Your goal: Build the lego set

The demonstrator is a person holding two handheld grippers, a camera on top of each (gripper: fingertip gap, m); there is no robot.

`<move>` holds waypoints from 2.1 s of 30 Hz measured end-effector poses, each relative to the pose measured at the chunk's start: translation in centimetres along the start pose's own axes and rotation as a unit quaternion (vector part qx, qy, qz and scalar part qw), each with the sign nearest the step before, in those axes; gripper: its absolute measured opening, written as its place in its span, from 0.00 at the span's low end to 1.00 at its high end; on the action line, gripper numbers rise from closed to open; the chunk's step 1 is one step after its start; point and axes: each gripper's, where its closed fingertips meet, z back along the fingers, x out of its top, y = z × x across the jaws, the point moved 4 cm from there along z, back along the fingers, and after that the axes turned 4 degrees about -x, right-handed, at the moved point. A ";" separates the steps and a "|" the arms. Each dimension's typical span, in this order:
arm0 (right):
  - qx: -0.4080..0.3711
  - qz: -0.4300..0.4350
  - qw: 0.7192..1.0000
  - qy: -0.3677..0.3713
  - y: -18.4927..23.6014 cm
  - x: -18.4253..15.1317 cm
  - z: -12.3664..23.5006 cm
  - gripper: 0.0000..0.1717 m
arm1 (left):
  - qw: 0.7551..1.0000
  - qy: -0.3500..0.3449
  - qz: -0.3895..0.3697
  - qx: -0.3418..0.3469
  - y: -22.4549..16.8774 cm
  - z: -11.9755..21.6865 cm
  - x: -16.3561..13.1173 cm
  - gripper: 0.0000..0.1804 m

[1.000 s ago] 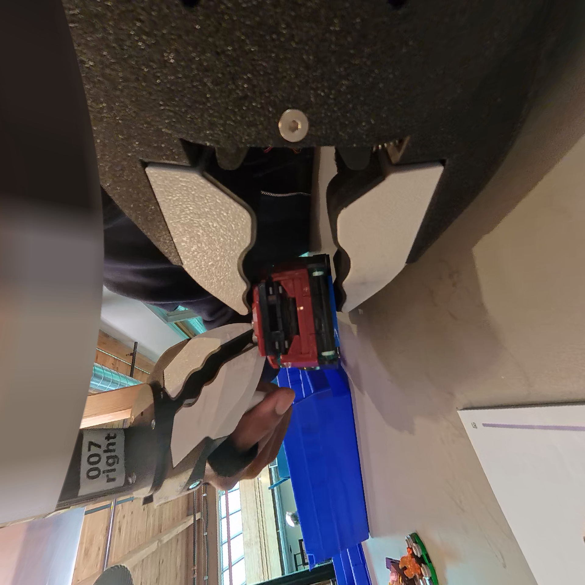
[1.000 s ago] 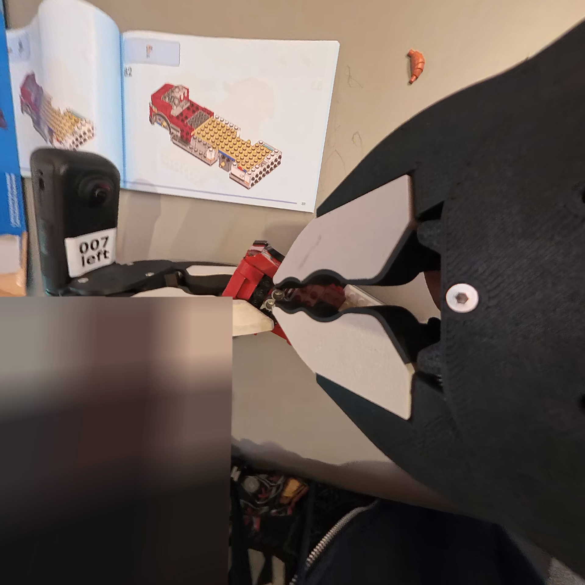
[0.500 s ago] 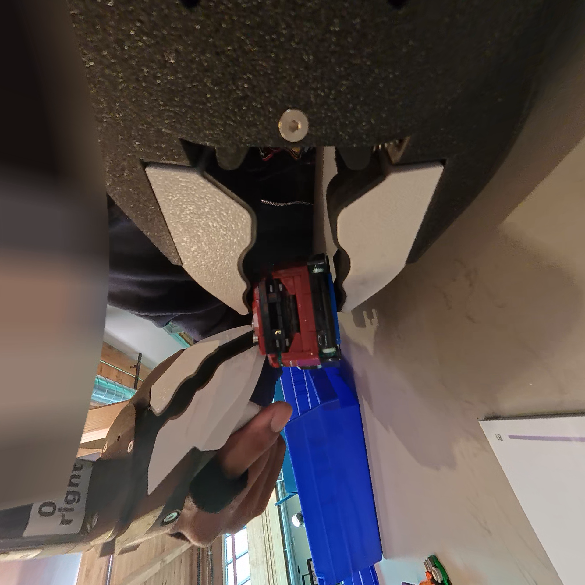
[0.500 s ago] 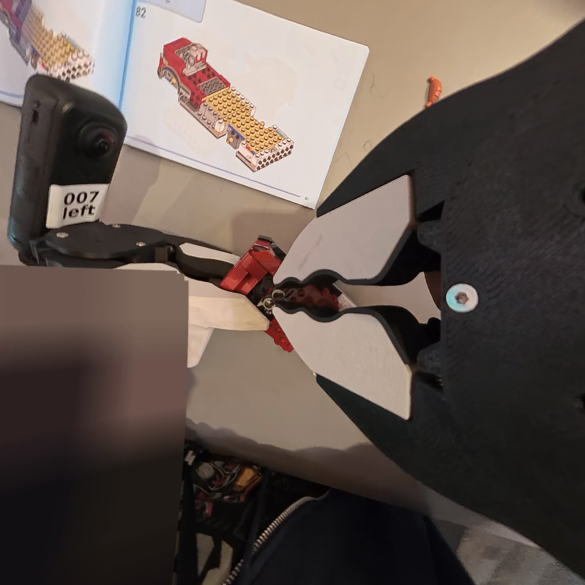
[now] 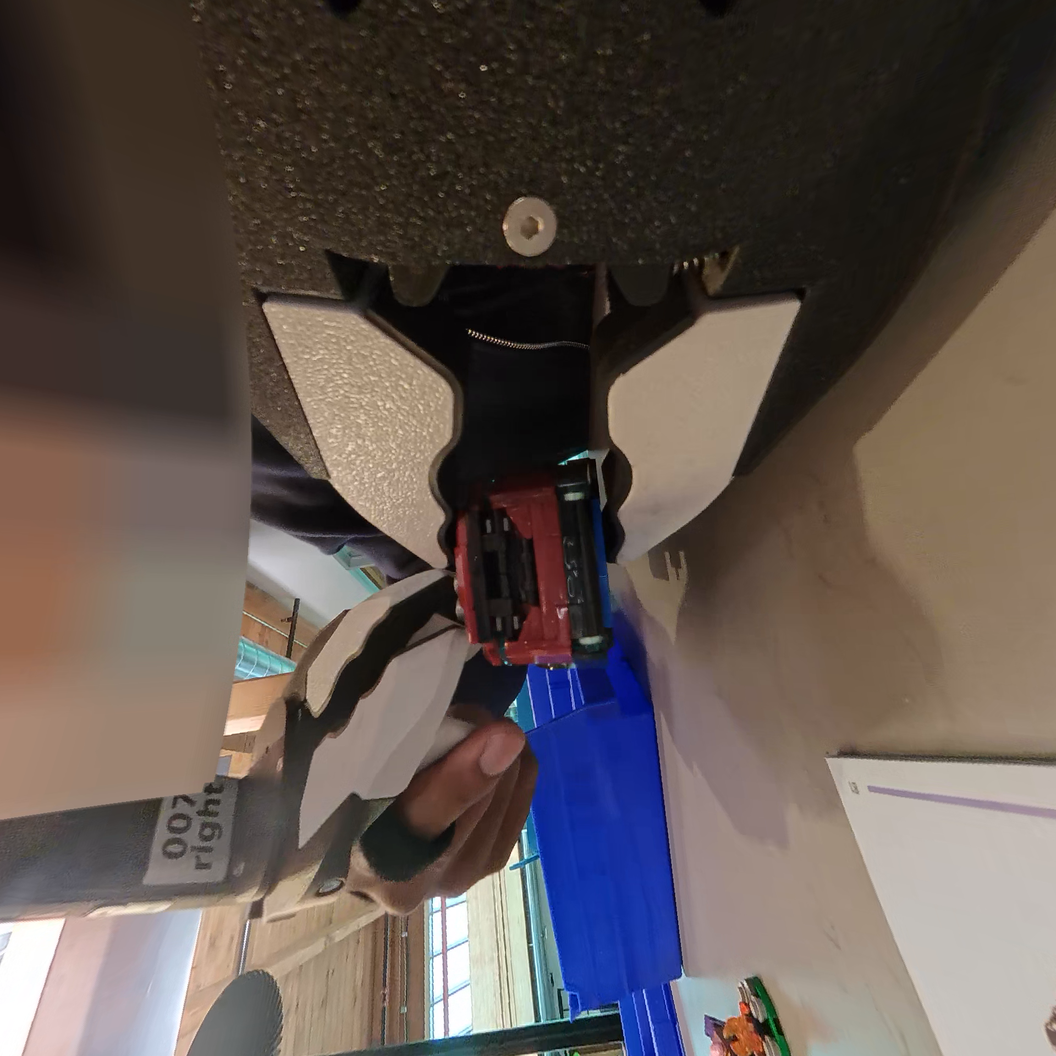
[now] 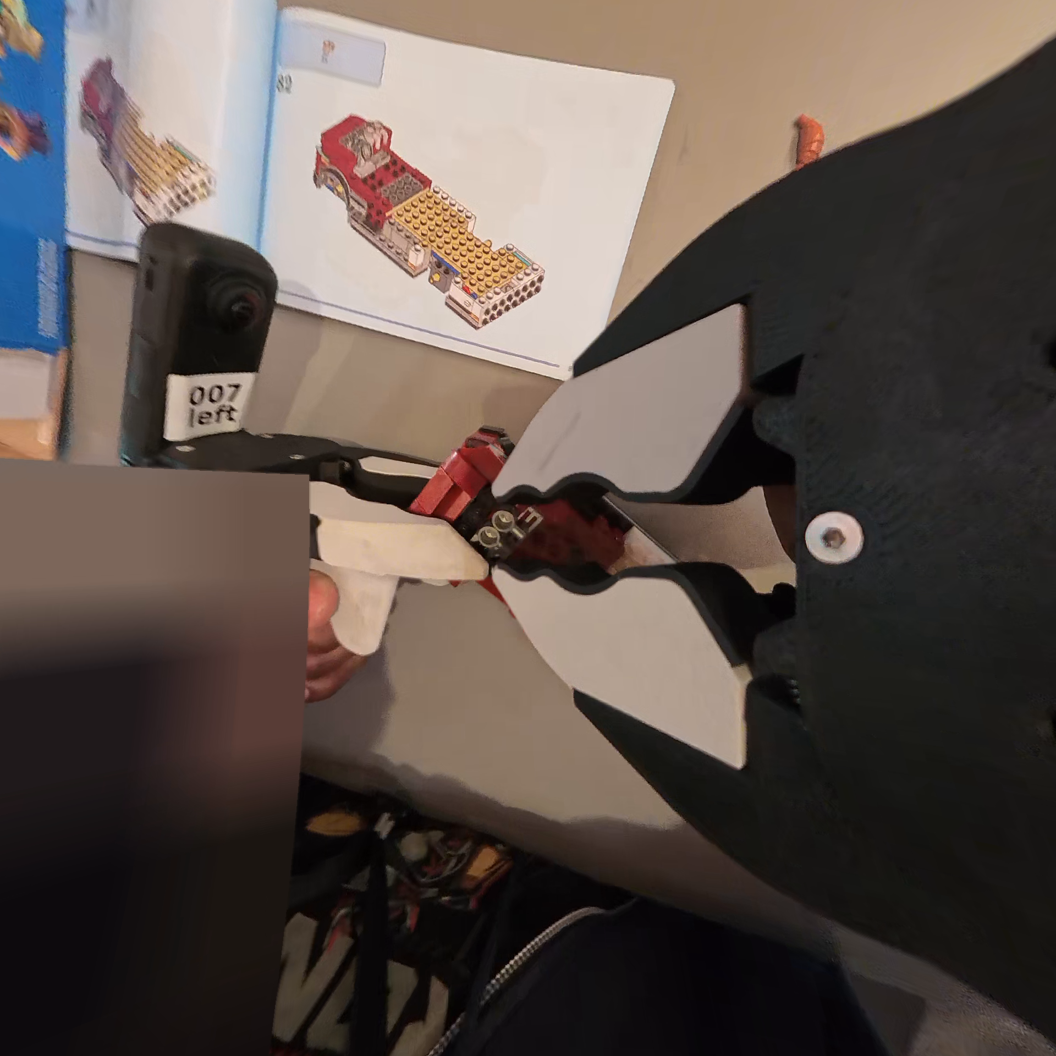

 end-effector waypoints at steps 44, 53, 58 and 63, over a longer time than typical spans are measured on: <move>-0.208 -0.054 0.970 -0.115 0.7 0.3 1.0 0.05 | 0.996 -0.044 -0.002 -0.073 -0.9 0.4 1.1 0.27; -0.198 -0.019 0.974 -0.106 0.7 0.2 0.3 0.04 | 0.997 -0.040 -0.001 -0.070 -0.9 0.4 1.0 0.27; -0.184 -0.009 0.978 -0.100 0.8 0.1 0.2 0.04 | 0.997 -0.035 -0.003 -0.066 -0.8 0.3 0.9 0.27; -0.168 -0.014 0.981 -0.095 0.9 0.0 0.2 0.03 | 0.998 -0.029 -0.008 -0.059 -0.8 0.3 0.8 0.27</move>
